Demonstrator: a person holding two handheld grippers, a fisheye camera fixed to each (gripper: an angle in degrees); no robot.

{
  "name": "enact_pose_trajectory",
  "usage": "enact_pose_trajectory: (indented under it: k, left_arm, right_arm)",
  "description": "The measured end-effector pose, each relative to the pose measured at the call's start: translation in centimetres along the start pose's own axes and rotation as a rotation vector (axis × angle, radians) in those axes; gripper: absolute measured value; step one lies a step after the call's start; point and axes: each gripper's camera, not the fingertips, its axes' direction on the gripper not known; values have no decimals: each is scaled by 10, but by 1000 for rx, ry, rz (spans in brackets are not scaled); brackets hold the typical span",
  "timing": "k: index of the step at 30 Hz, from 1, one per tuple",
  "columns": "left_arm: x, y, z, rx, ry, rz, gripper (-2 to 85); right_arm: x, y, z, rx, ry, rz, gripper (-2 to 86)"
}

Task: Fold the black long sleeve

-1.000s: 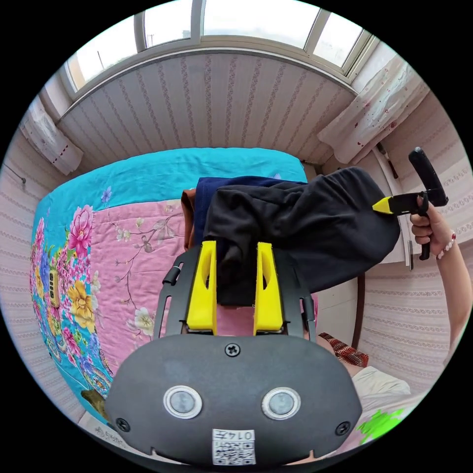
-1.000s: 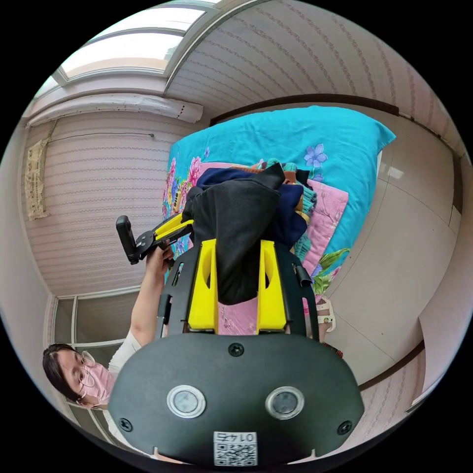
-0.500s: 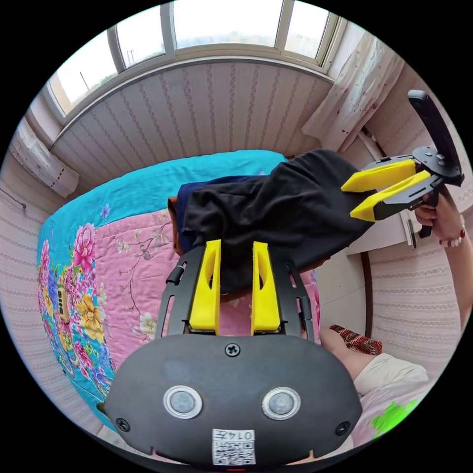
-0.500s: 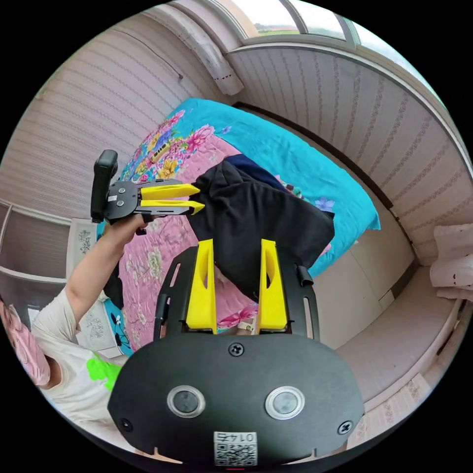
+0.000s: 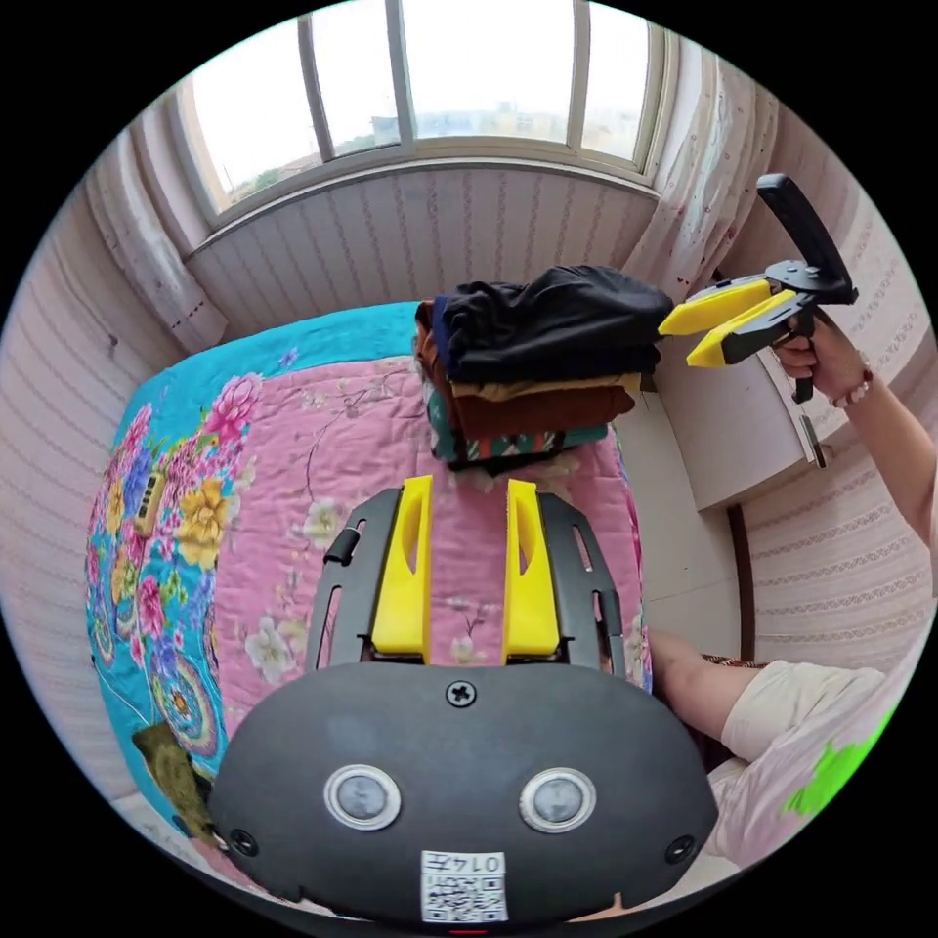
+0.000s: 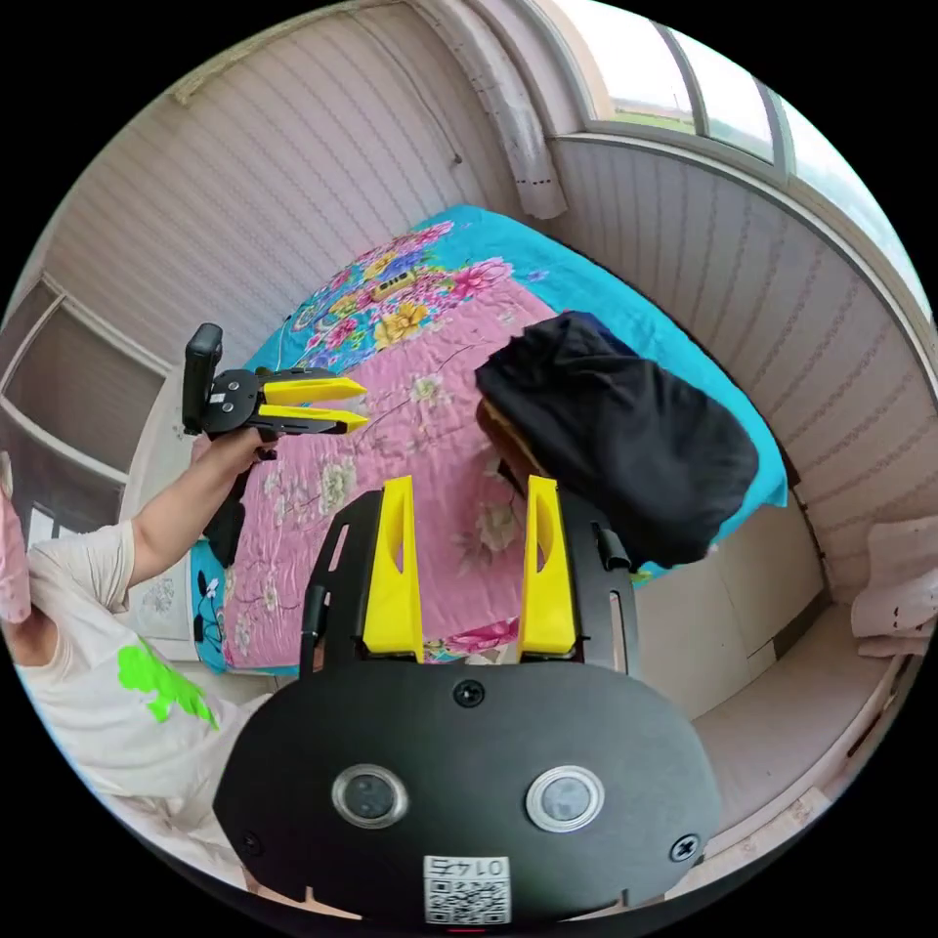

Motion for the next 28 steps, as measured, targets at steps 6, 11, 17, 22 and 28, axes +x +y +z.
enact_pose_trajectory:
  k: [6, 11, 17, 22, 28]
  left_arm:
    - [-21, 332, -88, -144, -111, -488, 103]
    - [-9, 578, -160, -293, -202, -910, 104]
    - [13, 798, -223, -244, -266, -1262, 124]
    - [29, 916, -247, -155, -256, -1403, 137]
    - [50, 1022, -267, -69, -223, -1452, 126]
  right_arm:
    - [-196, 19, 205, -213, -267, -122, 146]
    - [-381, 24, 364, -462, -415, -280, 142]
    - [-610, 18, 515, -613, -417, -558, 157]
    - [-779, 12, 623, -609, -369, -686, 161]
    - [-904, -26, 724, -505, -367, -627, 152]
